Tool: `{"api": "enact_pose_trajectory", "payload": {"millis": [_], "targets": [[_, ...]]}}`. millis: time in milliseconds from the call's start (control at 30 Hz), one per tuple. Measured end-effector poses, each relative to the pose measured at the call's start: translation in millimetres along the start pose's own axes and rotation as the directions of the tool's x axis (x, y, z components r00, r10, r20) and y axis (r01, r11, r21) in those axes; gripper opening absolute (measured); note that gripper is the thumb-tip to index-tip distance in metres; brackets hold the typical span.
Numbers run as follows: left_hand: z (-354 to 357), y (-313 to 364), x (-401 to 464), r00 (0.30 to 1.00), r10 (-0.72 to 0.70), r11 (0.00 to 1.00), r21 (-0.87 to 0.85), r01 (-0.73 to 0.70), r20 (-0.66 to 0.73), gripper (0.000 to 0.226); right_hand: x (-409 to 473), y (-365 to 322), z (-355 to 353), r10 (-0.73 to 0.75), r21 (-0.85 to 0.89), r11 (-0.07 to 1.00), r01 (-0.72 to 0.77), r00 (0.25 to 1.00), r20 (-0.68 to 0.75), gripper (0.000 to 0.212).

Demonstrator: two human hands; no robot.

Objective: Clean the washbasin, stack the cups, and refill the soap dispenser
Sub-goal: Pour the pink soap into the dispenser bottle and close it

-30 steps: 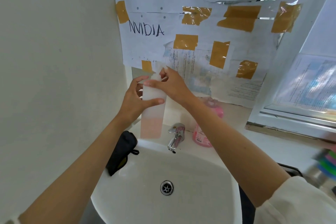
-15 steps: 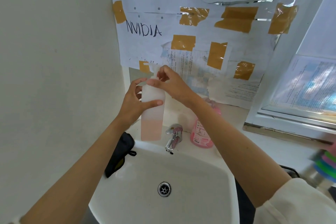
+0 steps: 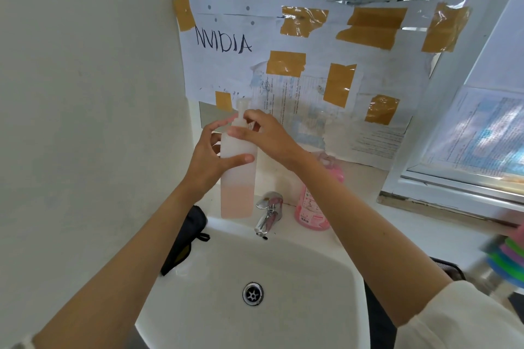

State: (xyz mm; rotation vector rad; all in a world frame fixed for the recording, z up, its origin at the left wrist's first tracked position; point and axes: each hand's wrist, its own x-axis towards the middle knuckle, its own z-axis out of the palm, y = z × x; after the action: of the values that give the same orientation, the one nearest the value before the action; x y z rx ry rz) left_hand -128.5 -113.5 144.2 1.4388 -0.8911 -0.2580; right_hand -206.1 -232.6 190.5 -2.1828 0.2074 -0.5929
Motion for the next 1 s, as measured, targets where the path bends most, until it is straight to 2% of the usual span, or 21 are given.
{"api": "enact_pose_trajectory", "payload": {"millis": [133, 233, 300, 367, 433, 533, 633, 733, 800, 900, 1000], "targets": [[-1.2, -4.9, 2.2, 1.0, 0.001, 1.0, 0.03, -0.001, -0.009, 0.079, -1.9, 3.8, -3.7, -0.023, 0.071, 0.997, 0.024, 1.0, -0.011, 0.013], [-0.2, -9.4, 1.8, 1.0, 0.0, 0.998, 0.064, -0.001, 0.007, 0.081, 3.2, 3.4, 3.1, 0.034, 0.0, 0.999, -0.034, 0.999, -0.024, 0.032], [-0.9, -10.3, 0.6, 1.0, -0.006, 0.998, 0.061, 0.006, 0.011, 0.083, 3.7, 1.8, 5.8, 0.041, -0.02, 0.999, -0.041, 0.999, 0.002, 0.036], [-3.9, -11.3, 0.6, 1.0, -0.009, 0.999, 0.033, 0.009, 0.0, 0.079, 2.2, 1.0, 4.2, 0.017, 0.068, 0.997, -0.021, 0.998, 0.059, 0.038], [-7.4, -12.6, 0.6, 1.0, -0.009, 0.999, 0.033, 0.009, -0.003, 0.075, 0.3, -0.2, 1.3, 0.01, 0.107, 0.994, -0.02, 0.996, 0.094, 0.031], [-10.8, -16.7, -0.6, 0.999, -0.034, 0.998, 0.054, 0.035, -0.019, 0.082, 4.6, 2.1, 5.0, 0.018, -0.021, 1.0, -0.017, 0.998, 0.062, 0.02], [-12.6, -22.9, -2.7, 0.996, -0.044, 0.995, 0.084, 0.051, -0.079, 0.092, 7.3, -0.4, 23.5, 0.085, -0.21, 0.973, -0.1, 0.993, -0.078, 0.033], [-16.1, -27.1, -4.9, 0.994, -0.044, 0.993, 0.106, 0.054, -0.097, 0.095, 7.2, -2.8, 44.1, 0.098, -0.261, 0.954, -0.146, 0.977, -0.188, 0.043], [-21.3, -27.8, -6.3, 0.994, -0.049, 0.993, 0.103, 0.06, -0.098, 0.089, 9.2, -0.2, 47.0, 0.104, -0.134, 0.984, -0.117, 0.989, -0.101, 0.039], [-32.7, -28.6, -7.9, 0.99, -0.082, 0.995, 0.044, 0.087, -0.115, 0.085, 9.3, -0.8, 37.6, 0.094, 0.21, 0.97, -0.122, 0.986, 0.139, 0.022], [-40.4, -28.1, -9.3, 0.99, -0.09, 0.995, 0.042, 0.095, -0.112, 0.084, 10.9, 0.5, 31.4, 0.043, 0.181, 0.981, -0.073, 0.985, 0.164, 0.031]]}}
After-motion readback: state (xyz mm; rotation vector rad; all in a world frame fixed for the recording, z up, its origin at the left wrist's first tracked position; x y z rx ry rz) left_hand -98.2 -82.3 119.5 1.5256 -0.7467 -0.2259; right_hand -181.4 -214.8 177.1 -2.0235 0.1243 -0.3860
